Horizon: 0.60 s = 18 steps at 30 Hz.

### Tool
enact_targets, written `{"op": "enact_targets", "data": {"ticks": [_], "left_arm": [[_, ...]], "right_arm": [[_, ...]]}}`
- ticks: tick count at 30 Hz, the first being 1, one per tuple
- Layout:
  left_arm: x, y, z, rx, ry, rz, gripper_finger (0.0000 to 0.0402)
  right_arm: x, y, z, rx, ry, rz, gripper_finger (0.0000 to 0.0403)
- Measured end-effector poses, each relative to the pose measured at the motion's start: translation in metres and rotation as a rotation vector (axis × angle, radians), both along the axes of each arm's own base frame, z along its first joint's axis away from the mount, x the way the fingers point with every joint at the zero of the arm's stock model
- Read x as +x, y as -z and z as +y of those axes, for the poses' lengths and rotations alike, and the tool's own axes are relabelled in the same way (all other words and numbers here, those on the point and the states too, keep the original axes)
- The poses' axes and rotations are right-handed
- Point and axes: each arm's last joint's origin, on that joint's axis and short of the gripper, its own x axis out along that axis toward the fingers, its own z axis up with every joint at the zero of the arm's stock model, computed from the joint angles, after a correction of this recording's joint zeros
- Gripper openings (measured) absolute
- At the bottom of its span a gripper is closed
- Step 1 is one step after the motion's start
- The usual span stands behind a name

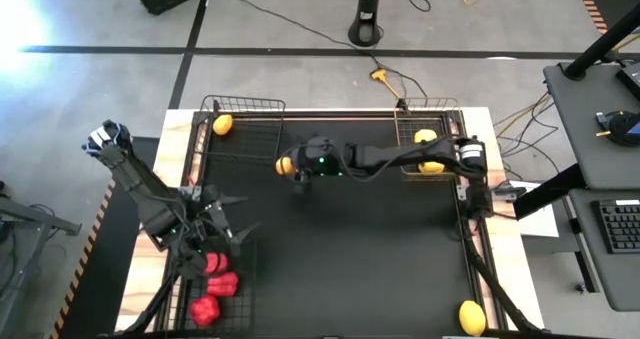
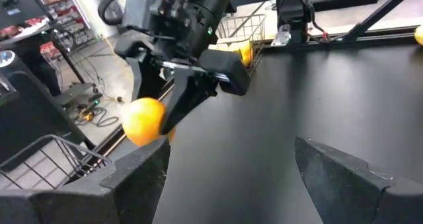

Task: Sort produce into baskets
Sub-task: Put the top yellow lemon to the top black wire basket

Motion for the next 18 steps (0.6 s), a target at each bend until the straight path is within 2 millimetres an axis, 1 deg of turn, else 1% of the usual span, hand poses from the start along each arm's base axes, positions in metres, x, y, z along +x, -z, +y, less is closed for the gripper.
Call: {"op": "enact_targets", "data": {"ticks": [3, 9, 12, 14, 18], "left_arm": [[0.0, 0.003, 0.001, -0.011, -0.001, 0.002, 0.0306], [0.001, 0.001, 0.001, -0.014, -0.023, -0.028, 0.0306], [0.003, 0.002, 0.001, -0.06, 0.018, 0.018, 0.0306], [0.004, 0.003, 0.0, -0.095, 0.043, 0.045, 0.0306], [0.009, 0.004, 0.003, -0.14, 0.061, 0.087, 0.0306]], "right_arm": [[0.004, 0.017, 0.003, 0.034, -0.047, 0.049, 0.0227], [0.016, 0.067, 0.013, 0.065, -0.083, 0.147, 0.0231], [0.02, 0.089, 0.017, 0.1, -0.132, 0.187, 0.024], [0.022, 0.097, 0.021, 0.107, -0.152, 0.196, 0.0246], [0.023, 0.102, 0.027, 0.144, -0.151, 0.201, 0.0272]]}}
